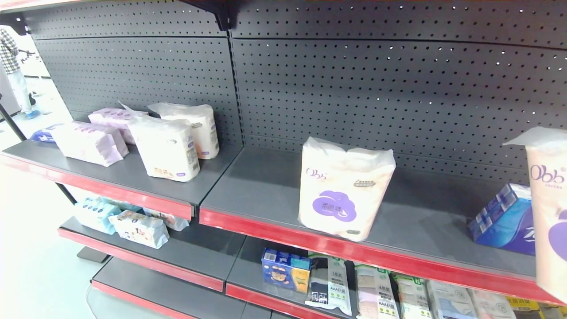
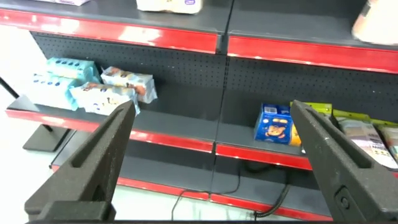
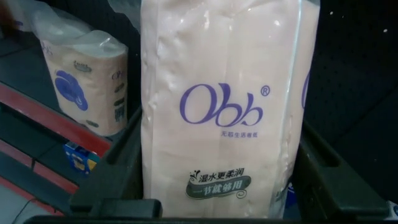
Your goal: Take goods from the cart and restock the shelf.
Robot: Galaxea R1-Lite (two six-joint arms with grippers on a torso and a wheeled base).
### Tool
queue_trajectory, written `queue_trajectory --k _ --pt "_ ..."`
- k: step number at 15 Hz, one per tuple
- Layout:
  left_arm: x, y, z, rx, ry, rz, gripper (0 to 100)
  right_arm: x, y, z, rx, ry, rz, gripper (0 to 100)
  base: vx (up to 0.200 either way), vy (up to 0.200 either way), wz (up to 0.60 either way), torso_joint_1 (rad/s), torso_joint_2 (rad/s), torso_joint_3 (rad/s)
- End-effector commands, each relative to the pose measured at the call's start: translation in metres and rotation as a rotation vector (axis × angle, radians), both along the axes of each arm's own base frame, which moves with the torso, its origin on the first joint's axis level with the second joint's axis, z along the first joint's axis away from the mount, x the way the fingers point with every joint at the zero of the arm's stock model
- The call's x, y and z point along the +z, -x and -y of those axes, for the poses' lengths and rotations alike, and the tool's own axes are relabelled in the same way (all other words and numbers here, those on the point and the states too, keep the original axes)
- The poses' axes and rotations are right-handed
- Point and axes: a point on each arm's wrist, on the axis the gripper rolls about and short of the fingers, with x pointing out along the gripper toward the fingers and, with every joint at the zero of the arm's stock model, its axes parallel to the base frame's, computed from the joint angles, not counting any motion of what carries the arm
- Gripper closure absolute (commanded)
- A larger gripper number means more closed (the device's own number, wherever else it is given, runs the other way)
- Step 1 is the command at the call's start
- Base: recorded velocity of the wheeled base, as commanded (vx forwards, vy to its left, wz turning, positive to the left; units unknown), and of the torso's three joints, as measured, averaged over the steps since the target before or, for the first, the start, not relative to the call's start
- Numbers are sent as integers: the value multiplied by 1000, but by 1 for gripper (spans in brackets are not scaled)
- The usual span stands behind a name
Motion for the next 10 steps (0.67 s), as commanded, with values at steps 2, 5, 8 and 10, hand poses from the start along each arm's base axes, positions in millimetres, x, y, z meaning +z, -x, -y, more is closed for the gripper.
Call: queue_trajectory --k 2,5,8,10 --pt "-3 -1 1 -107 0 86 0 7 -20 2 10 -15 -7 100 0 0 0 0 0 0" --pt "-4 0 0 -86 -29 98 0 12 -34 4 11 -15 -4 100 0 0 0 0 0 0" --pt "-4 -1 -3 41 -30 95 0 12 -35 4 16 -20 -4 100 0 0 0 0 0 0" --pt "-4 -1 -3 44 -33 86 0 12 -36 4 16 -18 -7 100 0 0 0 0 0 0"
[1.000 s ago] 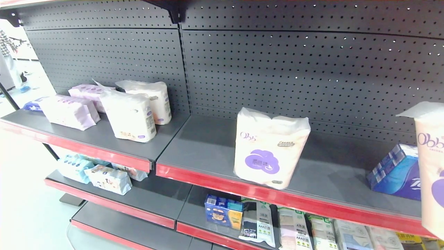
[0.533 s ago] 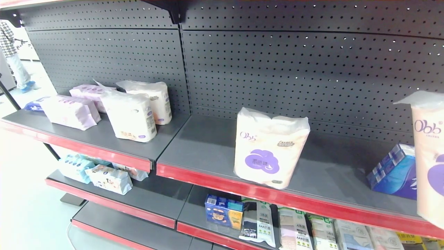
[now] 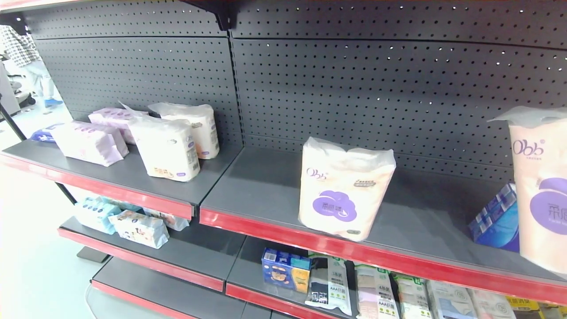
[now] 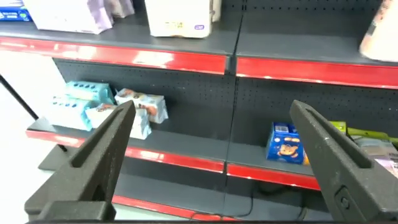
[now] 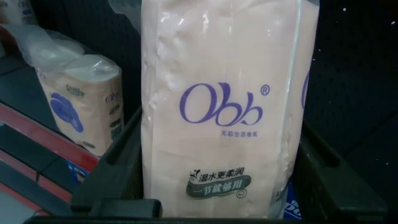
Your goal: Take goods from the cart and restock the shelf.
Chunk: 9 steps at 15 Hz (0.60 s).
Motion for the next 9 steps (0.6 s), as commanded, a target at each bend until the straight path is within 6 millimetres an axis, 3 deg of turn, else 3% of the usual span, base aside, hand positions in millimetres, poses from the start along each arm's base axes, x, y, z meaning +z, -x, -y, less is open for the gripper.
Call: queue_trajectory --k 1,6,9 --pt "0 -2 0 44 2 -27 0 0 -3 0 2 0 -7 100 0 0 0 0 0 0" --pt "1 -3 -1 148 -6 -38 0 2 1 0 0 2 9 100 0 0 0 0 0 0" --pt "1 -3 0 64 3 -36 0 1 1 0 0 1 6 100 0 0 0 0 0 0"
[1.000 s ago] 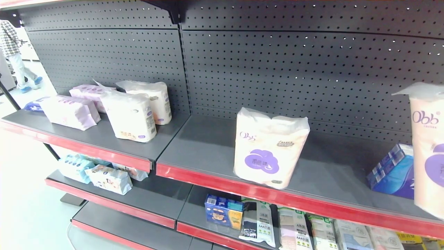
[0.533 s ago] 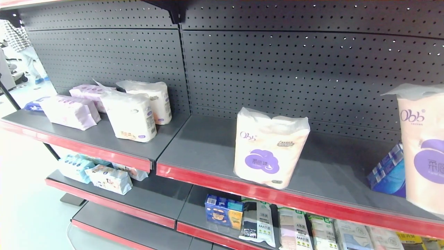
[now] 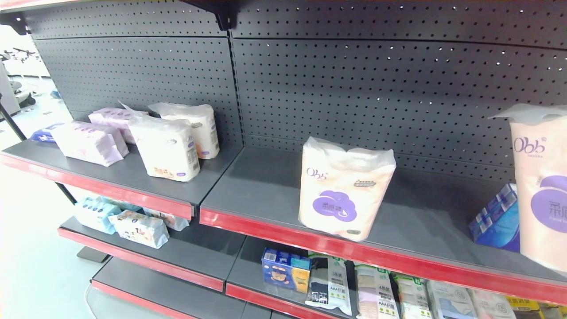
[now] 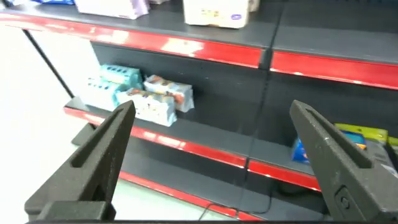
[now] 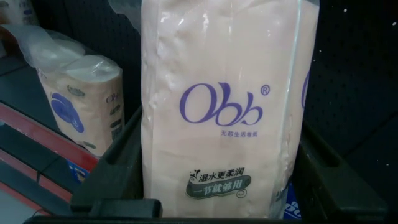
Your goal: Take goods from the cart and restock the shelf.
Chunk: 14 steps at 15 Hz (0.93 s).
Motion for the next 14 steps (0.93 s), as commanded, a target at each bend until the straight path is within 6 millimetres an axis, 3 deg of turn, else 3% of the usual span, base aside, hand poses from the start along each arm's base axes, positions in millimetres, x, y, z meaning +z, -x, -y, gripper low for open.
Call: queue_trajectory --k 1,3,5,14 --pt "1 0 1 -63 14 -4 0 -1 0 0 0 -1 -1 100 0 0 0 0 0 0" --pt "0 0 1 -49 21 -2 0 0 -1 0 3 0 -3 100 0 0 0 0 0 0" --pt "0 0 -3 112 19 -6 0 -1 -2 0 15 -1 -8 100 0 0 0 0 0 0" --pt "-5 0 -1 44 48 -51 0 -1 -4 0 30 -2 -16 100 0 0 0 0 0 0"
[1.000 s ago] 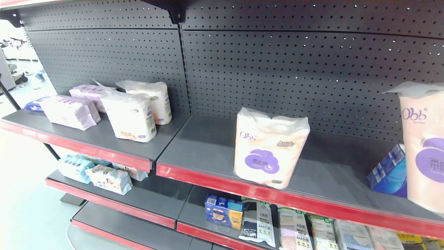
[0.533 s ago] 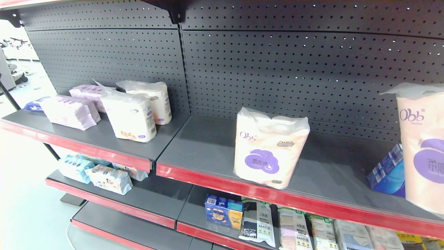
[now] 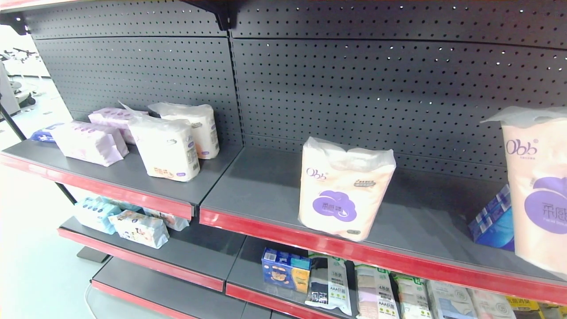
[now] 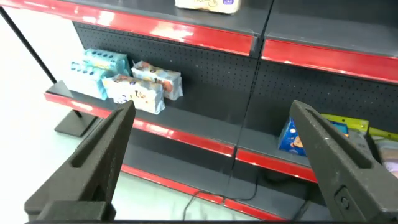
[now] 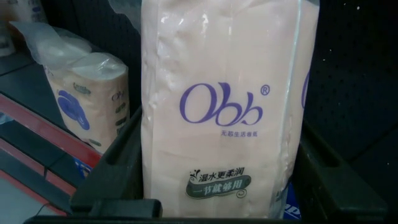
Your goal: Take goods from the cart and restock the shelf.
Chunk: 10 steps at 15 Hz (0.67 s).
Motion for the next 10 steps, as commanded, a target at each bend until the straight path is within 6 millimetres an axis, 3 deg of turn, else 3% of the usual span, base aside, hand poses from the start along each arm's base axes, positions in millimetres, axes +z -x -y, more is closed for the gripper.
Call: queue_trajectory --k 1,10 --pt "0 0 0 0 1 0 0 0 0 0 1 1 -3 100 0 0 0 0 0 0" --pt "0 0 0 0 1 0 0 -3 -3 0 1 -1 -19 100 0 0 0 0 0 0"
